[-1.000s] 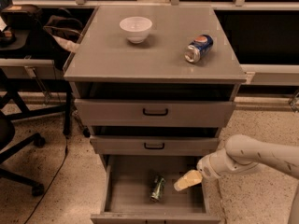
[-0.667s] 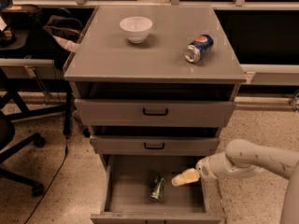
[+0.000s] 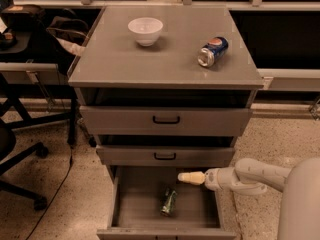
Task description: Pick green can from bottom drawer and place on counter
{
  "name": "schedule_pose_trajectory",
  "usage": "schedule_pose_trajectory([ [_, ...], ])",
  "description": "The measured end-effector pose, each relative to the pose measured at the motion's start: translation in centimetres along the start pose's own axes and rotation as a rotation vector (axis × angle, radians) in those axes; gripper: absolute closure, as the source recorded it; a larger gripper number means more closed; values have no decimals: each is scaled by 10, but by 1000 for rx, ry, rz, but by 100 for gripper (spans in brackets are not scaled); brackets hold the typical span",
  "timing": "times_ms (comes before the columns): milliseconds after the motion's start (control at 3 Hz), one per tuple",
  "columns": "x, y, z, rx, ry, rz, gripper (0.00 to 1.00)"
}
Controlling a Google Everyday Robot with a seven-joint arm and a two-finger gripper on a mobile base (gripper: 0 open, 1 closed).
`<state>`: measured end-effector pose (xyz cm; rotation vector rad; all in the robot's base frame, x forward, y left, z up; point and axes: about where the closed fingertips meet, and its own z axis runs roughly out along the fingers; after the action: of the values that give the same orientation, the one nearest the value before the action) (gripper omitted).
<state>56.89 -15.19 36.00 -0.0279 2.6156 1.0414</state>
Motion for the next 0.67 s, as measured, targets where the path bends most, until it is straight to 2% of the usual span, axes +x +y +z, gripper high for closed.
schedule_pose_trajectory([
  [667, 3, -4, 0, 10, -11, 8, 0],
])
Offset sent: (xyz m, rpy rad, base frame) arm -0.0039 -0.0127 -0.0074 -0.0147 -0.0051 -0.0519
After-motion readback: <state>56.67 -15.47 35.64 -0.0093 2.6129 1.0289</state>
